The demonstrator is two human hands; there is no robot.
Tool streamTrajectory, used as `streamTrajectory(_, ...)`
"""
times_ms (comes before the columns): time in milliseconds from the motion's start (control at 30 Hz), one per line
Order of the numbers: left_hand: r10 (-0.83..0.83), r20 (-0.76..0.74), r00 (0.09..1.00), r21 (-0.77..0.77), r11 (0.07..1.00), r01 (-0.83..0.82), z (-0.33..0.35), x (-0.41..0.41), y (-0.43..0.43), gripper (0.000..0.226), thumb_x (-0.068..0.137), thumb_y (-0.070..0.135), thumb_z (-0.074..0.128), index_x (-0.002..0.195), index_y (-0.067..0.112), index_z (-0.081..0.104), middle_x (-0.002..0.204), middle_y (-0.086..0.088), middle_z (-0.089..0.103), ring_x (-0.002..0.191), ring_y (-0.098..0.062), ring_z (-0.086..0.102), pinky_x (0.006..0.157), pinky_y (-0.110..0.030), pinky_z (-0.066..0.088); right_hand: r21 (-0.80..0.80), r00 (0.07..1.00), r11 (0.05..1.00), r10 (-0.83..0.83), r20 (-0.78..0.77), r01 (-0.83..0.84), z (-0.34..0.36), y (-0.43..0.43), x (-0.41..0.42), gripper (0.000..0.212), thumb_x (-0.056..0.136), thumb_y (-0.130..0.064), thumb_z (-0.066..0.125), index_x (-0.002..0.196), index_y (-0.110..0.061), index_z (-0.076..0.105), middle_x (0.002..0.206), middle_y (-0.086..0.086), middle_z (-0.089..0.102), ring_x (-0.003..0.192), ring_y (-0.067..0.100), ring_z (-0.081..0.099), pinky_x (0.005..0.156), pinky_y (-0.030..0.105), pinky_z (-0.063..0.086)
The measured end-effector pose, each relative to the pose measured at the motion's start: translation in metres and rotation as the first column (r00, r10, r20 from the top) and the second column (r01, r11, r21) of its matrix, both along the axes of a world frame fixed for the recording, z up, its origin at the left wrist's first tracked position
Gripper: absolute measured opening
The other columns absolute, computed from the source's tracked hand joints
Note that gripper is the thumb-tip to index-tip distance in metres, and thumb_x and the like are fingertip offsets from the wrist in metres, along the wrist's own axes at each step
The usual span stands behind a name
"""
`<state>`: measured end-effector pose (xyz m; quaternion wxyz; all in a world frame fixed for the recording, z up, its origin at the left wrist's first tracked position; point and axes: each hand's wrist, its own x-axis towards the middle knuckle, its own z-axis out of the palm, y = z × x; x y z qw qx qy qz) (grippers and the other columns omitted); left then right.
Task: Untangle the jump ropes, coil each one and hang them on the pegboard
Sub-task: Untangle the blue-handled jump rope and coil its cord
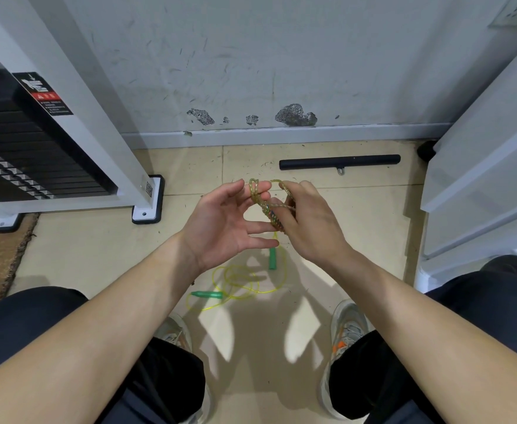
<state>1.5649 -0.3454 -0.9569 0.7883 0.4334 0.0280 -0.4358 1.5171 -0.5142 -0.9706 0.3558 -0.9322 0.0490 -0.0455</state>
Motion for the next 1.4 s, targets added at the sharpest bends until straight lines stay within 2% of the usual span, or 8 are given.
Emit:
streamTrajectory(167,0.027,-0.011,1.000,0.011,1.000,-0.027,-0.002,-0.001,-0.001,0.043,0.100,0.039,0.042,0.129,0.014,0.062,0.108,0.002,0.057,0.096,-0.043,0.066,0.104,-0.074,0.031,-0.062,1.000,0.998,-0.001,0.027,0.003,0.001,-0.001,0.000,0.048,0.089,-0.042,0.059,0.133,-0.025,0.050,0.104,-0.012,0.049,0.086,0.014,0.057,0.079,0.036,0.049)
streamTrajectory(300,0.023,0.001,1.000,0.027,0.999,-0.023,0.001,-0.003,-0.002,0.044,0.101,0.039,0.040,0.131,0.013,0.060,0.107,0.002,0.058,0.093,-0.042,0.068,0.102,-0.071,0.035,-0.111,1.000,0.994,-0.002,0.031,0.005,0.002,-0.001,0.000,0.056,0.088,-0.060,0.058,0.131,-0.026,0.052,0.106,-0.011,0.051,0.095,0.011,0.054,0.078,0.033,0.044)
streamTrajectory(467,0.015,0.003,1.000,0.056,0.998,-0.015,0.003,-0.007,-0.005,0.038,0.099,0.038,0.040,0.115,0.017,0.069,0.115,0.004,0.065,0.108,-0.054,0.062,0.091,-0.061,0.046,-0.235,0.994,0.972,-0.002,0.105,0.026,0.003,-0.002,0.002,0.031,0.101,-0.046,0.046,0.113,-0.021,0.060,0.101,-0.004,0.060,0.098,0.022,0.055,0.077,0.038,0.046)
streamTrajectory(567,0.009,-0.005,1.000,0.054,0.998,-0.009,-0.001,-0.007,-0.005,0.036,0.097,0.038,0.043,0.111,0.018,0.069,0.122,0.003,0.063,0.114,-0.055,0.058,0.094,-0.062,0.043,-0.143,0.989,0.990,0.034,0.147,-0.013,0.000,-0.004,0.004,0.024,0.102,-0.033,0.050,0.101,-0.017,0.067,0.089,-0.002,0.055,0.087,0.022,0.054,0.073,0.039,0.046)
streamTrajectory(733,0.001,0.013,1.000,0.082,0.997,-0.002,-0.002,-0.008,-0.005,0.039,0.097,0.039,0.042,0.117,0.018,0.069,0.128,0.002,0.060,0.111,-0.057,0.059,0.094,-0.061,0.044,0.092,0.990,0.996,0.004,0.142,-0.017,-0.007,-0.011,0.008,0.020,0.100,-0.017,0.055,0.096,-0.018,0.074,0.085,-0.005,0.059,0.082,0.012,0.054,0.072,0.023,0.038)
streamTrajectory(1067,-0.017,0.014,1.000,0.098,0.995,0.015,0.001,0.000,0.003,0.048,0.098,0.048,0.038,0.109,0.015,0.071,0.124,-0.002,0.060,0.114,-0.060,0.055,0.103,-0.068,0.034,0.196,0.991,0.972,0.119,0.065,-0.129,-0.002,-0.017,0.010,0.018,0.099,-0.012,0.055,0.089,-0.017,0.070,0.087,0.002,0.064,0.083,0.006,0.053,0.073,0.012,0.038)
streamTrajectory(1267,0.018,0.135,0.991,0.289,0.956,-0.057,-0.001,-0.004,-0.003,0.047,0.103,0.040,0.036,0.099,0.015,0.076,0.123,0.002,0.062,0.101,-0.052,0.066,0.095,-0.055,0.047,0.130,0.999,0.991,-0.019,0.032,0.014,-0.003,-0.011,0.010,0.015,0.096,-0.022,0.063,0.088,-0.019,0.075,0.083,-0.004,0.065,0.077,0.006,0.054,0.068,0.006,0.037)
streamTrajectory(1400,-0.015,0.268,0.963,0.499,0.857,-0.125,0.007,-0.005,-0.007,0.026,0.098,0.028,0.051,0.102,0.018,0.075,0.117,0.003,0.067,0.090,-0.034,0.074,0.089,-0.046,0.055,0.139,0.999,0.990,-0.036,-0.001,0.035,-0.005,-0.008,0.009,0.015,0.096,-0.023,0.063,0.089,-0.020,0.075,0.081,-0.009,0.063,0.079,0.008,0.054,0.067,0.005,0.035)
